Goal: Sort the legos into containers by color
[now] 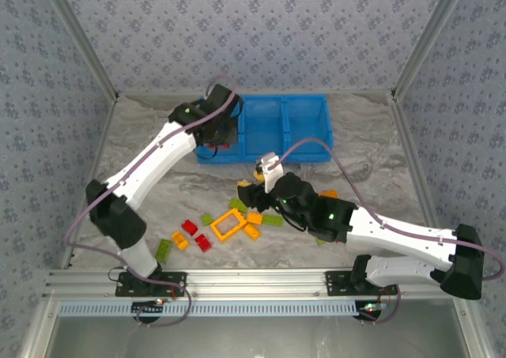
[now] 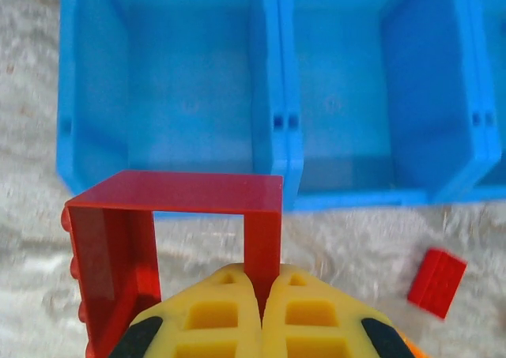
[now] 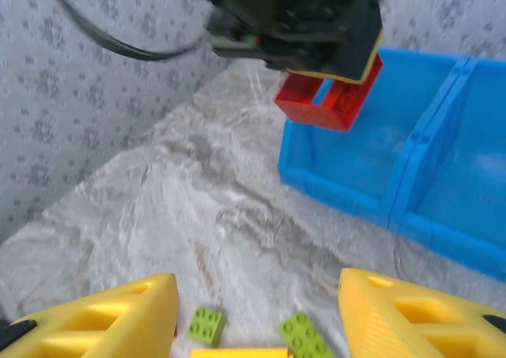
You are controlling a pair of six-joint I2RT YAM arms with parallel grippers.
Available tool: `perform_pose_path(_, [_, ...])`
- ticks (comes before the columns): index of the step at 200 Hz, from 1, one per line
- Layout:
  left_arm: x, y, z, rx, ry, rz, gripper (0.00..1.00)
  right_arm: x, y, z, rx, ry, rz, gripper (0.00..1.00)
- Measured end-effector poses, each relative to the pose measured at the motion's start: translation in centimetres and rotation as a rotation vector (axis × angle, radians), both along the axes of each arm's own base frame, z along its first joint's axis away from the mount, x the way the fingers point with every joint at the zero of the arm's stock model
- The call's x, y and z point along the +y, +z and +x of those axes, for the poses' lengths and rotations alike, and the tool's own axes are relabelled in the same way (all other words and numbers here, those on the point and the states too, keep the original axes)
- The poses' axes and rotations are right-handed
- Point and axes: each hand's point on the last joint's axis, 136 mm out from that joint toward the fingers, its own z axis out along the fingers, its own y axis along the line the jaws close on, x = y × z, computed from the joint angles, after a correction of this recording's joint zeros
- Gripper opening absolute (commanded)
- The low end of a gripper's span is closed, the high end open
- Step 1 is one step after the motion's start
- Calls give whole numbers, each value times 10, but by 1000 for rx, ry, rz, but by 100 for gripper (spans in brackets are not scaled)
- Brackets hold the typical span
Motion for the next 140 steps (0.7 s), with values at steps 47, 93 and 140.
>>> perform_pose_path(47, [9, -69, 83, 91, 30, 86, 0, -2, 29, 26, -54, -71, 49, 58])
perform_pose_path(93, [20, -120, 115, 156, 26, 143, 0, 1, 15, 39, -30, -94, 26, 58])
perform_pose_path(140, [23, -138, 129, 162, 16, 162, 0, 2, 14, 38, -11, -97, 44, 58])
